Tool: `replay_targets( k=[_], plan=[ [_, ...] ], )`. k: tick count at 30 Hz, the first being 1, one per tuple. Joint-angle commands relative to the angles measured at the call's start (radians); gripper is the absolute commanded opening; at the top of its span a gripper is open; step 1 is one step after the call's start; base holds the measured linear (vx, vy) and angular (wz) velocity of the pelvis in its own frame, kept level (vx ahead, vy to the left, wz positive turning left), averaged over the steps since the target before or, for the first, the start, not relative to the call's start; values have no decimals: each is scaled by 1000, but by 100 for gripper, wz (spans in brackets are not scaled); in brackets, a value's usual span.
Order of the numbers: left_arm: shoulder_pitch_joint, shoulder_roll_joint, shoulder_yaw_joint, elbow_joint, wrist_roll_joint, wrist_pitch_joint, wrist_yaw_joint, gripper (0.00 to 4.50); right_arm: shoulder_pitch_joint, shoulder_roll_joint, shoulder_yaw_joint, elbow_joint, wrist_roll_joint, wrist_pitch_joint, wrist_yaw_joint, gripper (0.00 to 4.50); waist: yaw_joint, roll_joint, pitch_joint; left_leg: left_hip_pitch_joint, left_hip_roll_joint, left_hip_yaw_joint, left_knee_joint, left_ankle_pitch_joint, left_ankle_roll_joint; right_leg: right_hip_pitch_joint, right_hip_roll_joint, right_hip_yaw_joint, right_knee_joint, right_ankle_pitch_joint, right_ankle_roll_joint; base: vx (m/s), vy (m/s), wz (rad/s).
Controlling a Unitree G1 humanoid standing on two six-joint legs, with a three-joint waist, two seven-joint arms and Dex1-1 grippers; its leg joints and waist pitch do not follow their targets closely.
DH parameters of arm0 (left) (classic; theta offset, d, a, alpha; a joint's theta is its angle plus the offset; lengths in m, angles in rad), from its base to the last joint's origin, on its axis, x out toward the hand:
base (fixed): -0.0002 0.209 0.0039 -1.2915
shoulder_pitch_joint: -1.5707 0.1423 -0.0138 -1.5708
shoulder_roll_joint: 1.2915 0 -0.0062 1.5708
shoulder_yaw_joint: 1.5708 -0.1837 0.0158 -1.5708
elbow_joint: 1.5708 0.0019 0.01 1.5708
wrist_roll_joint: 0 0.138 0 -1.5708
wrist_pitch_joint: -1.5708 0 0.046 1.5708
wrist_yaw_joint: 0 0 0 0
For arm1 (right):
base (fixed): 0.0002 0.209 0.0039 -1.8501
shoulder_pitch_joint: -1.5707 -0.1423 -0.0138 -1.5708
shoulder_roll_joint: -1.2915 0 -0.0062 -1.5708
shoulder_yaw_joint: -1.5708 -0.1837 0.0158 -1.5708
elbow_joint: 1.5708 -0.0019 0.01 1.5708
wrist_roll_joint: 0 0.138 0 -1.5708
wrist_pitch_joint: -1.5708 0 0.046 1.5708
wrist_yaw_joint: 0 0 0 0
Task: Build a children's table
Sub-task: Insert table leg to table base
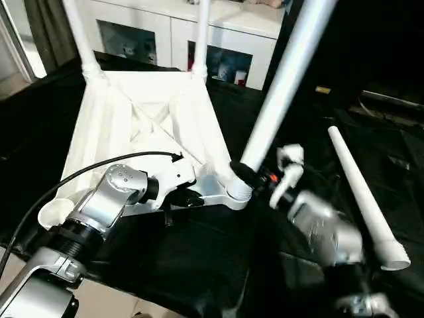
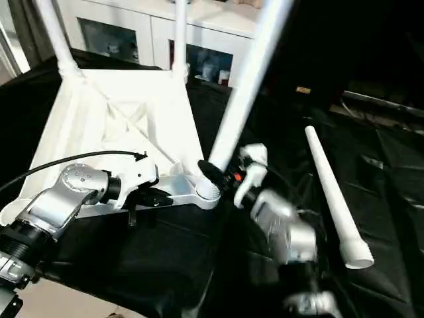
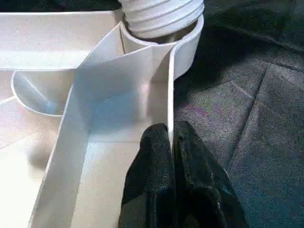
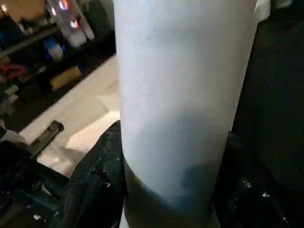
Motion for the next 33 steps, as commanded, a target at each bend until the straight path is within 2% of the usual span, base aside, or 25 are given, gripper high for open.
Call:
replay_targets(
  k=[1,2,3,4,5,6,7,9,10,12,13,14,18,23,27,33],
  plan=[
    [-15,7,30,12,5,-4,3,0,47,6,11,77,-31,-20,-3,193,5,25,-54,-4,-9,11,-79,-295,-24,44,-31,24,-78,-310,-177,0,0,0],
    [-19,8,30,18,8,-7,0,0,64,15,17,108,-64,-101,-17,193,8,28,-56,-3,-9,10,-79,-303,-24,45,-31,24,-78,-306,-180,0,0,0],
    [-19,8,30,18,8,-7,0,0,64,15,17,108,-64,-101,-17,193,6,29,-55,-4,-9,9,-81,-300,-25,46,-29,23,-76,-293,-184,0,0,0],
    [-21,8,30,21,10,-8,-1,0,71,15,23,125,-79,-135,-21,193,7,30,-55,-4,-9,9,-82,-301,-25,46,-28,23,-76,-290,-185,0,0,0],
    [-24,8,29,25,11,-9,-2,0,86,13,39,163,-117,-209,-28,192,6,37,-52,-3,-10,9,-82,-324,-27,44,-28,22,-79,-300,-187,0,0,0],
    [-27,8,29,29,12,-11,-2,0,96,10,53,186,-143,-258,-29,192,6,39,-53,-2,-10,8,-83,-334,-28,45,-29,22,-79,-311,-186,0,0,0],
    [-28,7,29,32,13,-12,-2,0,102,8,60,198,-157,-283,-28,192,4,37,-51,-2,-10,7,-83,-356,-27,43,-29,22,-83,-342,-179,0,0,0],
    [-30,7,29,36,13,-15,-2,0,105,12,53,227,-168,-323,-27,191,4,39,-51,1,-9,6,-84,-373,-25,41,-29,23,-86,-360,-175,0,0,0],
    [-30,7,29,36,13,-15,-2,0,105,12,53,227,-168,-323,-27,191,3,39,-51,0,-9,5,-85,-378,-24,42,-28,22,-86,-360,-176,0,0,0],
    [-30,6,29,43,15,-19,1,0,98,11,41,271,-188,-405,-44,191,3,40,-52,0,-8,4,-86,-385,-23,41,-28,23,-85,-347,-183,0,0,0],
    [-30,6,29,43,15,-19,1,0,98,11,41,271,-188,-405,-44,191,3,40,-52,0,-8,4,-86,-385,-23,41,-28,23,-85,-347,-183,0,0,0],
    [-32,2,30,50,16,-22,5,0,91,12,27,286,-186,-450,-46,191,2,40,-51,2,-7,4,-87,-396,-20,40,-28,22,-85,-348,-186,0,0,0],
    [-34,1,30,55,18,-25,6,0,79,9,25,303,-185,-487,-52,191,2,40,-49,3,-8,3,-88,-417,-16,38,-27,22,-90,-374,-182,0,0,0],
    [-38,-3,31,64,20,-35,6,0,36,26,23,261,-149,-479,-29,191,0,40,-49,1,-8,2,-90,-424,-14,38,-27,22,-91,-390,-176,0,0,0],
    [-41,-5,31,68,23,-40,4,0,7,39,23,242,-133,-487,-19,191,-3,40,-50,-2,-8,2,-89,-403,-12,40,-28,24,-89,-372,-181,0,0,0],
    [-42,-9,29,73,24,-44,7,0,17,31,25,268,-136,-519,-7,191,-3,39,-49,-4,-7,4,-89,-373,-6,41,-28,25,-86,-345,-194,0,0,0]
  ],
)
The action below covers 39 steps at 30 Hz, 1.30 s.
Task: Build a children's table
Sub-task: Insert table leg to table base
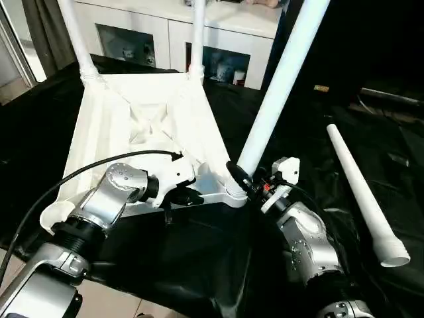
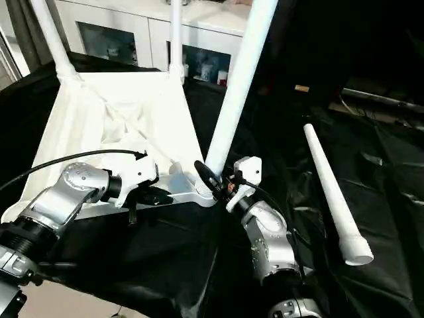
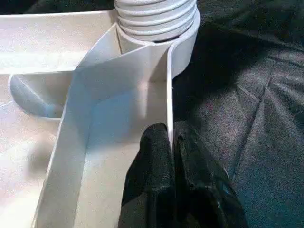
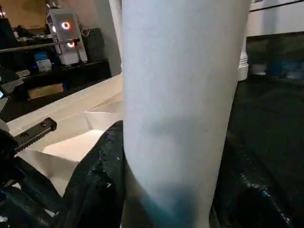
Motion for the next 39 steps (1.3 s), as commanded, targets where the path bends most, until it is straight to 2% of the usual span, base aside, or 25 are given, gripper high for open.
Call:
replay_targets(
  k=[1,4,11,15,20,21,23,24,25,28,29,33,34,36,38,39],
  plan=[
    [-14,8,24,10,17,-7,12,0,32,-30,-32,44,-9,10,-12,191,3,21,-50,-4,-7,11,-87,-374,-5,41,-32,25,-82,-346,-194,0,0,0],
    [-15,10,24,15,19,-10,13,0,53,-34,-46,38,-4,12,-17,191,6,22,-49,-2,-7,11,-88,-384,-4,39,-32,26,-86,-368,-187,0,0,0],
    [-19,17,31,27,23,-15,16,0,125,-65,-87,-50,30,23,-31,191,17,22,-48,-4,-6,13,-90,-362,2,41,-32,28,-85,-349,-183,0,0,0],
    [-21,14,32,30,25,-20,18,0,145,-102,-62,-117,14,56,-6,191,17,20,-44,-4,-8,12,-90,-381,3,40,-32,27,-93,-414,-159,0,0,0],
    [-17,11,31,25,26,-22,15,0,146,-161,0,-163,-31,122,38,191,17,11,-44,-6,-9,13,-88,-364,8,38,-33,27,-95,-438,-143,0,0,0],
    [-17,11,31,25,26,-22,15,0,146,-161,0,-163,-31,122,38,191,17,13,-45,-7,-8,13,-88,-360,9,39,-34,28,-95,-437,-143,0,0,0],
    [-14,12,30,22,27,-25,15,0,131,-174,19,-174,-45,159,35,191,17,6,-45,-8,-8,14,-88,-340,11,39,-33,28,-94,-425,-142,0,0,0],
    [-14,12,29,19,26,-28,14,0,114,-182,34,-180,-51,191,42,191,18,7,-45,-9,-8,14,-88,-335,12,40,-33,28,-92,-422,-143,0,0,0],
    [-11,13,28,11,24,-27,10,0,84,-198,62,-183,-74,246,48,191,16,3,-44,-10,-8,15,-88,-330,14,40,-32,27,-92,-421,-141,0,0,0],
    [-8,14,25,5,24,-29,2,0,60,-210,80,-192,-82,282,57,191,16,5,-43,-7,-9,14,-87,-340,9,36,-35,27,-97,-464,-126,0,0,0],
    [-6,16,23,-1,24,-29,-2,0,38,-219,91,-187,-93,309,56,191,14,-1,-42,-10,-9,12,-87,-342,6,38,-35,26,-98,-489,-114,0,0,0],
    [-1,17,18,-9,24,-29,-15,0,-17,-236,108,-157,-111,363,64,191,9,-2,-41,-11,-9,10,-87,-348,2,35,-36,24,-100,-518,-103,0,0,0],
    [0,18,15,-12,22,-30,-23,0,-53,-248,125,-131,-120,393,86,191,7,-3,-41,-8,-9,11,-86,-352,2,32,-36,24,-101,-522,-102,0,0,0],
    [2,19,13,-15,22,-30,-28,0,-83,-258,145,-104,-130,415,116,191,2,-7,-41,-11,-9,10,-85,-355,1,34,-35,23,-100,-523,-106,0,0,0],
    [2,19,11,-17,23,-30,-31,0,-99,-265,159,-87,-139,426,137,191,-3,-5,-41,-8,-9,10,-84,-362,0,31,-36,23,-101,-522,-112,0,0,0],
    [2,19,5,-20,22,-31,-43,0,-125,-274,184,-59,-156,432,168,191,-4,-8,-42,-7,-8,10,-83,-364,-1,29,-37,24,-101,-521,-112,0,0,0]
  ],
)
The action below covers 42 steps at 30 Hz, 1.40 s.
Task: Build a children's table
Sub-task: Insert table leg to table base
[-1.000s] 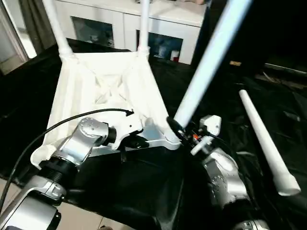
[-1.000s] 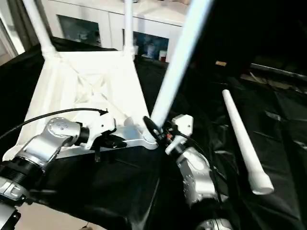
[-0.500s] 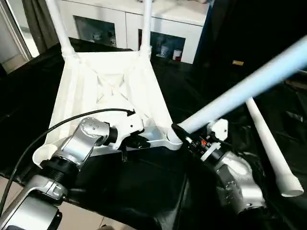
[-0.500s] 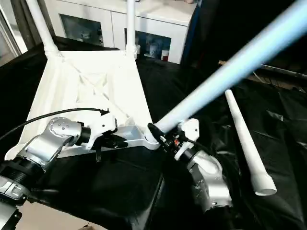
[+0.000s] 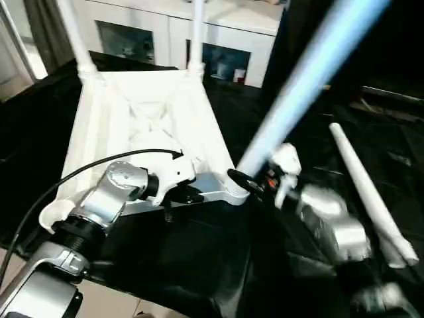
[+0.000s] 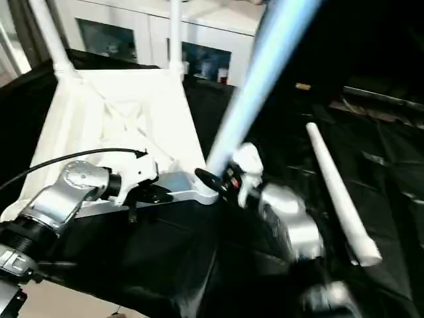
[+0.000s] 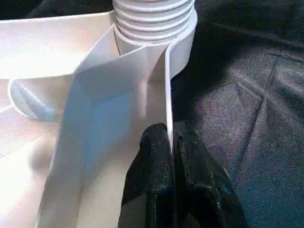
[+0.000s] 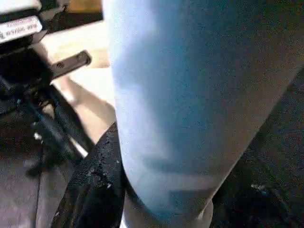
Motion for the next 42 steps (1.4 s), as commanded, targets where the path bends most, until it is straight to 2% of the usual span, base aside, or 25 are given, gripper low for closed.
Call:
replay_targets(
  k=[1,2,4,5,11,16,22,26,28,29,30,32,33,34,35,37,38,39,40,41,42],
  plan=[
    [6,11,0,-20,2,-9,-31,0,2,-34,30,92,-67,52,14,191,4,9,-45,-7,-7,9,-79,-364,-2,32,-37,24,-97,-514,-117,0,0,0],
    [7,9,-8,-26,3,-11,-41,0,-29,-40,58,130,-78,48,66,191,3,4,-47,-10,-6,8,-80,-356,0,36,-36,23,-93,-501,-120,0,0,0],
    [7,8,-12,-30,2,-13,-48,0,-42,-43,70,148,-81,47,88,191,1,3,-48,-10,-5,10,-78,-349,2,35,-36,24,-90,-465,-137,0,0,0],
    [8,8,-15,-33,2,-14,-53,0,-47,-46,76,159,-82,42,103,191,3,-1,-50,-10,-4,12,-78,-331,5,37,-36,26,-87,-433,-147,0,0,0],
    [6,2,-17,-36,2,-18,-64,0,-56,-53,72,201,-59,26,173,191,3,-7,-50,-8,-3,14,-77,-328,8,37,-36,26,-86,-419,-157,0,0,0],
    [5,4,-17,-34,-18,-45,-120,0,-42,-61,64,244,-53,-31,246,191,5,-5,-53,-8,-2,15,-77,-326,12,38,-36,26,-84,-390,-170,0,0,0],
    [3,7,-29,-36,-34,-45,-177,0,-31,-63,80,260,-68,-57,279,191,4,-2,-54,-6,-1,15,-78,-322,10,40,-33,26,-80,-346,-188,0,0,0],
    [-18,-12,-16,-4,-19,-46,-135,0,-40,-51,70,294,-71,-64,258,191,5,-5,-54,-6,-2,15,-78,-327,9,41,-33,26,-81,-359,-187,0,0,0],
    [-36,-28,0,22,-6,-28,-87,0,-49,-39,51,320,-73,-64,210,191,4,-4,-51,-2,-3,14,-79,-367,3,36,-33,24,-87,-417,-175,0,0,0],
    [-38,-30,2,26,-5,-26,-81,0,-50,-37,48,325,-73,-64,201,191,4,-4,-51,-2,-3,14,-79,-367,3,36,-33,24,-87,-417,-175,0,0,0],
    [-41,-33,6,31,-3,-25,-72,0,-52,-34,43,331,-74,-65,188,191,3,-5,-48,0,-3,11,-79,-402,-2,32,-35,23,-95,-489,-152,0,0,0],
    [-59,-54,36,48,-5,11,-16,0,-60,-11,6,363,-87,-72,60,191,-1,-8,-46,3,-6,8,-77,-431,-11,24,-35,20,-102,-562,-124,0,0,0],
    [-74,-70,58,55,-6,50,30,0,-64,6,-17,384,-99,-66,-43,191,-2,-11,-46,3,-8,4,-76,-438,-16,24,-37,16,-108,-612,-102,-50,1,-2],
    [-83,-78,67,59,-6,65,52,0,-64,15,-27,390,-105,-63,-99,191,-4,-10,-44,3,-8,4,-77,-442,-20,21,-37,15,-110,-633,-92,-54,4,-6],
    [-87,-83,71,61,-6,73,64,0,-63,21,-33,392,-108,-61,-131,191,-8,-10,-46,2,-10,-2,-77,-451,-26,23,-39,8,-118,-678,-65,-54,4,-6],
    [-97,-93,80,67,-4,91,91,0,-63,36,-48,396,-107,-50,-193,191,-10,-7,-49,-4,-8,-7,-83,-442,-21,31,-42,5,-117,-643,-68,0,0,0],
    [-125,-125,97,96,8,136,170,0,-69,76,-80,409,-106,-22,-327,191,-11,-7,-49,-5,-9,-7,-85,-437,-21,31,-40,4,-117,-625,-72,0,0,0],
    [-143,-145,105,119,16,164,217,0,-77,102,-96,419,-103,-6,-396,191,-14,-6,-45,-1,-11,-6,-84,-452,-26,21,-37,3,-122,-624,-76,0,0,0],
    [-153,-156,109,132,21,178,242,0,-81,115,-104,426,-100,2,-429,191,-17,-5,-44,4,-13,-6,-82,-462,-31,18,-35,1,-123,-629,-75,0,0,0],
    [-171,-177,114,161,30,199,287,0,-93,141,-118,443,-97,14,-495,191,-19,-5,-47,8,-13,-9,-82,-482,-33,19,-34,-3,-123,-618,-78,0,0,0],
    [-191,-202,109,197,46,205,329,0,-117,176,-137,479,-83,25,-572,191,-24,-2,-48,5,-11,-10,-86,-489,-28,25,-36,-5,-124,-593,-84,0,0,0]
  ],
)
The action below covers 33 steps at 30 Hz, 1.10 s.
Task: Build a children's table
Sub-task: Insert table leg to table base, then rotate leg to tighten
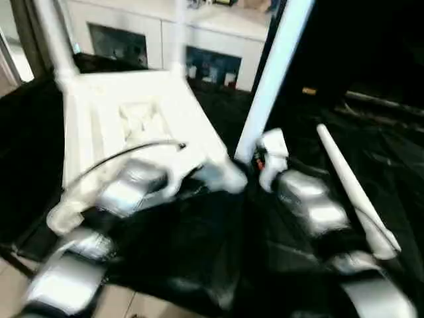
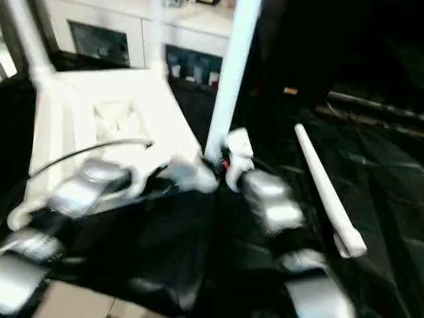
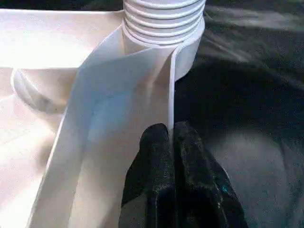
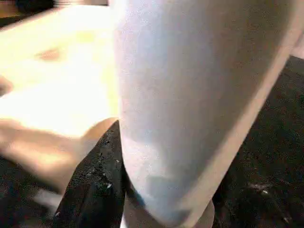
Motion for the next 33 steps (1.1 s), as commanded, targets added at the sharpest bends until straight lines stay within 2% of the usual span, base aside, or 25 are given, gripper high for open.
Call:
replay_targets(
  k=[1,2,4,6,8,11,14,16,22,31,33],
  plan=[
    [-64,-14,53,16,8,8,92,0,42,9,-33,154,-38,101,-153,191,-9,19,-38,4,-9,1,-88,-489,-27,25,-36,5,-93,-579,-86,0,0,0],
    [-75,-29,47,35,20,10,113,0,25,32,-46,180,-28,106,-198,191,-14,26,-37,7,-9,0,-88,-521,-24,21,-36,1,-100,-568,-88,0,0,0],
    [-95,-77,48,62,27,25,164,0,-21,90,-76,240,3,119,-282,191,-16,28,-37,9,-8,-2,-88,-532,-22,21,-38,-2,-100,-559,-95,0,0,0],
    [-101,-102,46,66,30,36,187,0,-43,119,-82,264,10,131,-313,191,-13,25,-39,9,-8,0,-89,-521,-17,26,-43,-7,-99,-535,-100,0,0,0],
    [-100,-122,37,60,36,53,207,0,-59,144,-75,274,-2,151,-340,191,-12,22,-40,3,-7,1,-91,-501,-18,30,-44,-4,-95,-502,-106,0,0,0],
    [-101,-128,33,65,42,64,214,0,-69,155,-72,284,-23,158,-362,191,-9,21,-41,4,-7,7,-92,-483,-18,28,-43,2,-90,-458,-119,0,0,0],
    [-104,-126,36,81,44,57,219,0,-80,158,-72,300,-36,150,-374,191,-8,20,-42,2,-6,8,-93,-472,-21,31,-42,4,-85,-432,-126,0,0,0],
    [-106,-125,39,88,46,54,223,0,-83,158,-72,306,-41,146,-376,191,-8,21,-42,5,-6,10,-93,-471,-20,29,-42,5,-85,-425,-129,0,0,0],
    [-115,-124,46,103,51,51,232,0,-95,162,-80,319,-43,135,-388,191,-9,22,-40,8,-8,9,-93,-494,-18,25,-42,2,-92,-473,-114,0,0,0],
    [-118,-120,51,109,53,43,231,0,-112,162,-53,332,-88,113,-364,191,-10,19,-38,8,-8,7,-93,-505,-15,21,-43,0,-98,-515,-98,0,0,0],
    [-118,-120,52,110,54,42,231,0,-112,164,-59,329,-83,109,-356,247,-10,18,-37,8,-9,8,-93,-506,-14,21,-43,0,-99,-521,-95,0,0,0]
  ],
)
